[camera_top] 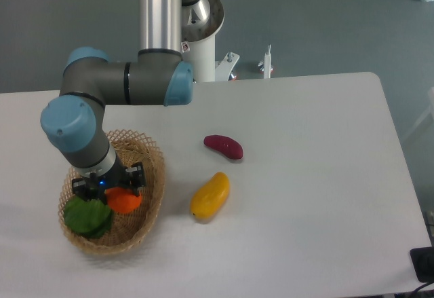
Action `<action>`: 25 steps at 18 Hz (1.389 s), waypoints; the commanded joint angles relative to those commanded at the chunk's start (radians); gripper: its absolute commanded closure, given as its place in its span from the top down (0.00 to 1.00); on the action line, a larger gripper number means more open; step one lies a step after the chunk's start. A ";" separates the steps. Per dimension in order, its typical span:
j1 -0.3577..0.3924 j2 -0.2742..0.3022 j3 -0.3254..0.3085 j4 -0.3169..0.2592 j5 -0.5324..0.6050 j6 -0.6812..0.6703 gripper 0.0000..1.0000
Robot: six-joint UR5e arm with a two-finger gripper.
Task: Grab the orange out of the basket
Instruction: 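Lift the orange out of the basket and carry it away, then raise the held orange and move it beside the mango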
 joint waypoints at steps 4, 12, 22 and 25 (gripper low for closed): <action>0.080 0.031 0.008 0.002 -0.011 0.100 0.55; 0.232 0.038 0.005 0.002 -0.043 0.377 0.55; 0.471 0.054 -0.006 -0.005 -0.094 0.948 0.58; 0.515 0.041 -0.006 0.000 -0.094 1.019 0.58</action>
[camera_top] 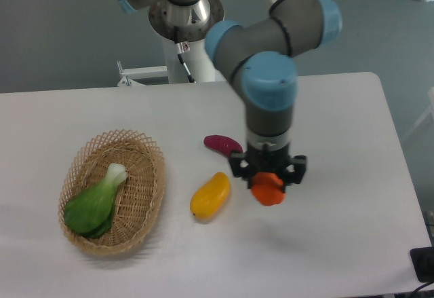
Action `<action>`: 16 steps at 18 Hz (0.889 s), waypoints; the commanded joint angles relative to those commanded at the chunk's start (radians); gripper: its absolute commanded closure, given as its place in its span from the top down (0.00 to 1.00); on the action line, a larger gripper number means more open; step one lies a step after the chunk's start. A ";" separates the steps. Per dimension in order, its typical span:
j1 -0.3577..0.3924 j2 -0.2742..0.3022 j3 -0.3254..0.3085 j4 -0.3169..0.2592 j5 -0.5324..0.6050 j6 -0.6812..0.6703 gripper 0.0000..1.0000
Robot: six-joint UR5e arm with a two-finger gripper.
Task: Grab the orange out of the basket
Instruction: 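Raise the held orange and move it beside the mango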
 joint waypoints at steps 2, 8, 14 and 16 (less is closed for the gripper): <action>0.029 -0.002 0.000 -0.003 -0.003 0.095 0.58; 0.114 -0.032 0.014 -0.011 -0.012 0.319 0.58; 0.129 -0.032 0.012 -0.011 -0.006 0.321 0.58; 0.129 -0.032 0.011 -0.009 -0.006 0.319 0.58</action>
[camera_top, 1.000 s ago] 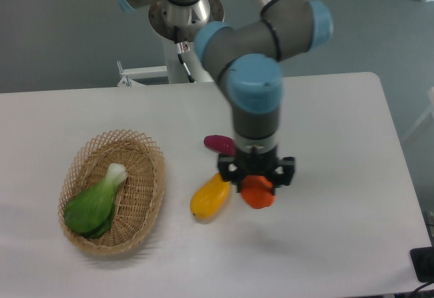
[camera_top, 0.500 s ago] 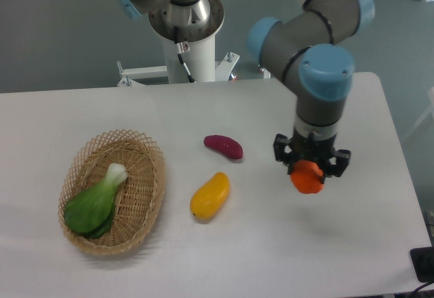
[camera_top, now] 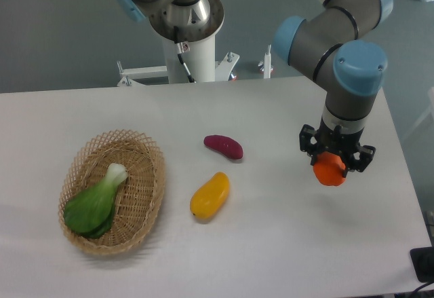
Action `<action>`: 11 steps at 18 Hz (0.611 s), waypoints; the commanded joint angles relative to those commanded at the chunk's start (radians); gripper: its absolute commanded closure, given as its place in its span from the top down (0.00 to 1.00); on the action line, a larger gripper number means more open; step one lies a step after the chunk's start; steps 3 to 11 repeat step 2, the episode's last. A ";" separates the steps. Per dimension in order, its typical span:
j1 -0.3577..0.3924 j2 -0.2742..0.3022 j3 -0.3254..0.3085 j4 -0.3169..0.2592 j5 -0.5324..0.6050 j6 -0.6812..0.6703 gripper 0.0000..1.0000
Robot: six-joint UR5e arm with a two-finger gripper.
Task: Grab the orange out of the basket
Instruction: 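Raise the held orange and move it beside the mango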
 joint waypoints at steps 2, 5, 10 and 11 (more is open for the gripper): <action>0.000 0.000 -0.008 0.009 0.002 0.000 0.59; 0.000 0.000 -0.008 0.009 0.002 0.000 0.59; 0.000 0.000 -0.008 0.009 0.002 0.000 0.59; 0.000 0.000 -0.008 0.009 0.002 0.000 0.59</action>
